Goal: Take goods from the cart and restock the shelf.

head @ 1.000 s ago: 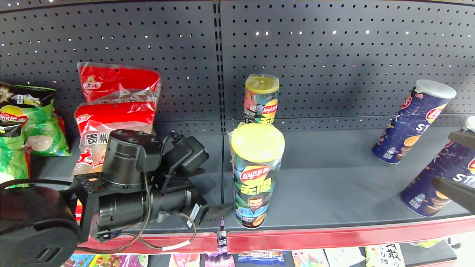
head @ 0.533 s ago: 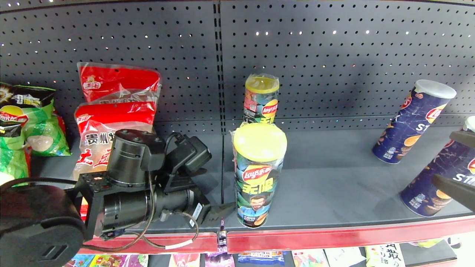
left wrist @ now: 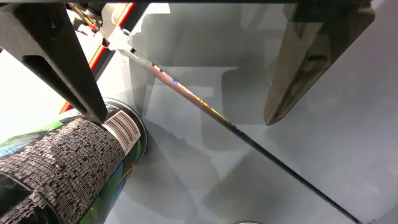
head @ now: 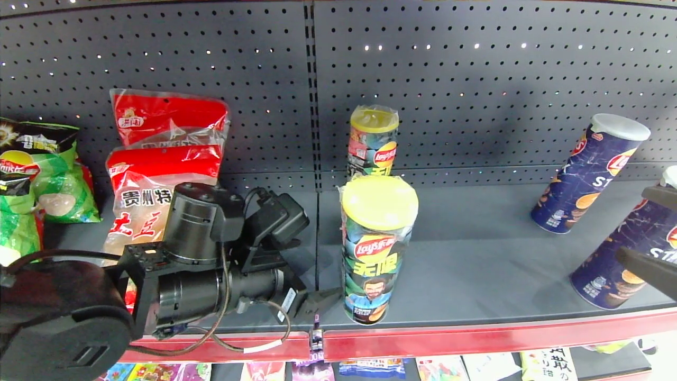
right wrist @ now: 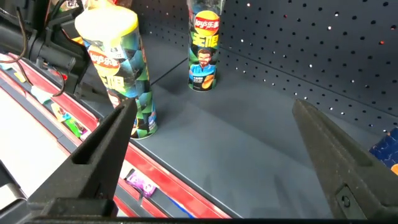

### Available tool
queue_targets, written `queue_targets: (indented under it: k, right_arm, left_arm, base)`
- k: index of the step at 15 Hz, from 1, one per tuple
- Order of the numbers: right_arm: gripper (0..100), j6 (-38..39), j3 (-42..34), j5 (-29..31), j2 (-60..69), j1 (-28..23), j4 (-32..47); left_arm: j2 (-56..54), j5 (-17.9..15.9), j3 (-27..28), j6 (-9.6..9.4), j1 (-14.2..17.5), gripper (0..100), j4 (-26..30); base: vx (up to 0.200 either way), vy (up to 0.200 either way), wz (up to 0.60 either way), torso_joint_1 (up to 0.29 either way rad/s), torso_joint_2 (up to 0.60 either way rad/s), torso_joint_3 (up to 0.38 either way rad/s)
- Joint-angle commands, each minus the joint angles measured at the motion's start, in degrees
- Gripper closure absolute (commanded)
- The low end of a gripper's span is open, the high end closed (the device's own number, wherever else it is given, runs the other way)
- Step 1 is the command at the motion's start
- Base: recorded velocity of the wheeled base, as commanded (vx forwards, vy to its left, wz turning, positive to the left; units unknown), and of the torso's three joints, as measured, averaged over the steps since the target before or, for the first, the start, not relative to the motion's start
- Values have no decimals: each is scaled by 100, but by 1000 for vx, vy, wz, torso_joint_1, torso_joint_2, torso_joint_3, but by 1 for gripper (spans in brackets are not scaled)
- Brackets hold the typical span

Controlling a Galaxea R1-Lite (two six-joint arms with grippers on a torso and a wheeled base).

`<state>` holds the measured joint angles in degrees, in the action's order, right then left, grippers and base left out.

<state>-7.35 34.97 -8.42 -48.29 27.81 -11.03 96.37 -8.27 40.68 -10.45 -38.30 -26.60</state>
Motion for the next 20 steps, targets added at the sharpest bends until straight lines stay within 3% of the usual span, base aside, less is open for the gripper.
queue_targets:
  k: [1, 16, 20]
  right_arm:
    - [0, -3, 1, -1, -14, -3, -4]
    - [0, 6, -17, -1, -32, -12, 5]
    - [0, 6, -122, -19, -32, -82, 5]
  left_arm:
    - [5, 0, 1, -1, -2, 0, -3]
    - [84, 18, 72, 8, -46, 0, -3]
    - [-127, 132, 1, 52, 77, 0, -3]
  base:
    - [0, 0, 0, 0, 0, 0]
    - [0, 0, 0, 0, 0, 0]
    - [0, 0, 0, 0, 0, 0]
